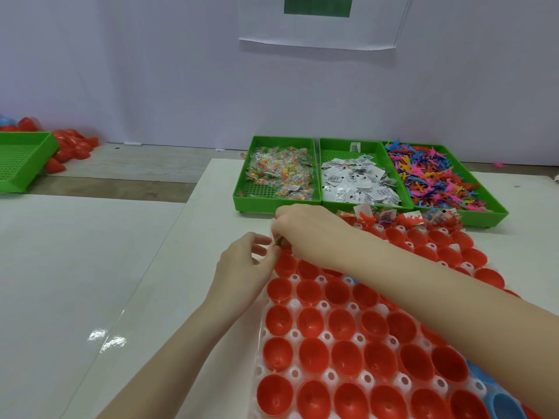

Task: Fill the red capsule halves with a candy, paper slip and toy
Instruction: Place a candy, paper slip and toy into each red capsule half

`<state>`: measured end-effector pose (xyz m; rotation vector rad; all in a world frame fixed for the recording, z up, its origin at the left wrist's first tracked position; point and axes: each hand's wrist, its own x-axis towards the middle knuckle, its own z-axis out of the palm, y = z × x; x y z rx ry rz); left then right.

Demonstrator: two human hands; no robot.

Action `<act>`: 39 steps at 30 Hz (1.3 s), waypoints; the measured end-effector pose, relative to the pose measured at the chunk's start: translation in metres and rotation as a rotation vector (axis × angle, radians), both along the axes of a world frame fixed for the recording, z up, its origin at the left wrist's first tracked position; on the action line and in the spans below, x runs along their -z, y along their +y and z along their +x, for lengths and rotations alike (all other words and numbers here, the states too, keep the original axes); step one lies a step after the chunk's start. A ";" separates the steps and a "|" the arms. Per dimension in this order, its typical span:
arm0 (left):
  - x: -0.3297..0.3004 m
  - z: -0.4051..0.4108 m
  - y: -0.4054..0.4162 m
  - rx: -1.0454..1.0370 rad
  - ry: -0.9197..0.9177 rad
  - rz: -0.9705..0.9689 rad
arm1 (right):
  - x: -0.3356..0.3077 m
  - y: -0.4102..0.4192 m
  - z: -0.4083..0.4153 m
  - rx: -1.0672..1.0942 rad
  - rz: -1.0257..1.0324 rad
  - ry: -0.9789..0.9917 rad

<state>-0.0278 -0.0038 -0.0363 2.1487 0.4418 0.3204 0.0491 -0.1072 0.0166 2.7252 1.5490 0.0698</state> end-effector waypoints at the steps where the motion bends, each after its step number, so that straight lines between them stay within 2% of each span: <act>1: -0.001 -0.001 0.000 -0.001 -0.008 0.030 | 0.001 0.001 -0.001 -0.006 -0.011 -0.030; 3: -0.001 -0.003 -0.001 -0.005 -0.018 0.118 | 0.002 0.001 0.000 0.024 0.026 -0.021; 7: -0.004 -0.007 -0.004 -0.018 0.011 0.352 | -0.001 -0.006 0.008 0.158 0.218 0.248; 9: -0.007 -0.006 -0.004 -0.019 0.007 0.378 | -0.002 -0.011 0.011 0.167 0.264 0.352; 14: -0.012 -0.004 0.001 -0.035 -0.015 0.401 | -0.020 -0.031 0.016 0.138 0.356 0.423; 17: -0.014 -0.004 0.006 -0.062 -0.053 0.320 | -0.040 -0.062 0.035 0.223 0.690 0.413; 19: -0.016 -0.002 0.010 -0.075 -0.086 0.222 | -0.047 -0.090 0.061 0.370 0.958 0.329; 20: -0.018 0.001 0.012 -0.088 -0.110 0.182 | -0.046 -0.105 0.075 0.473 1.029 0.258; 22: -0.022 0.013 0.020 -0.127 -0.159 0.129 | -0.035 -0.136 0.104 0.722 1.001 0.113; 24: -0.027 0.032 0.030 -0.159 -0.184 0.101 | -0.018 -0.164 0.127 0.890 0.758 0.096; 26: -0.033 0.054 0.038 -0.147 -0.200 0.095 | 0.000 -0.182 0.140 0.932 0.457 0.173; 28: -0.037 0.076 0.043 -0.092 -0.194 0.132 | 0.012 -0.188 0.144 0.909 0.284 0.222; 31: -0.036 0.106 0.043 0.021 -0.103 0.257 | 0.019 -0.185 0.145 0.888 0.317 0.181; 36: -0.022 0.134 0.036 0.211 0.215 0.475 | 0.016 -0.182 0.142 0.862 0.354 0.035; 39: -0.019 0.141 0.029 0.193 0.252 0.518 | 0.014 -0.183 0.141 0.830 0.590 0.048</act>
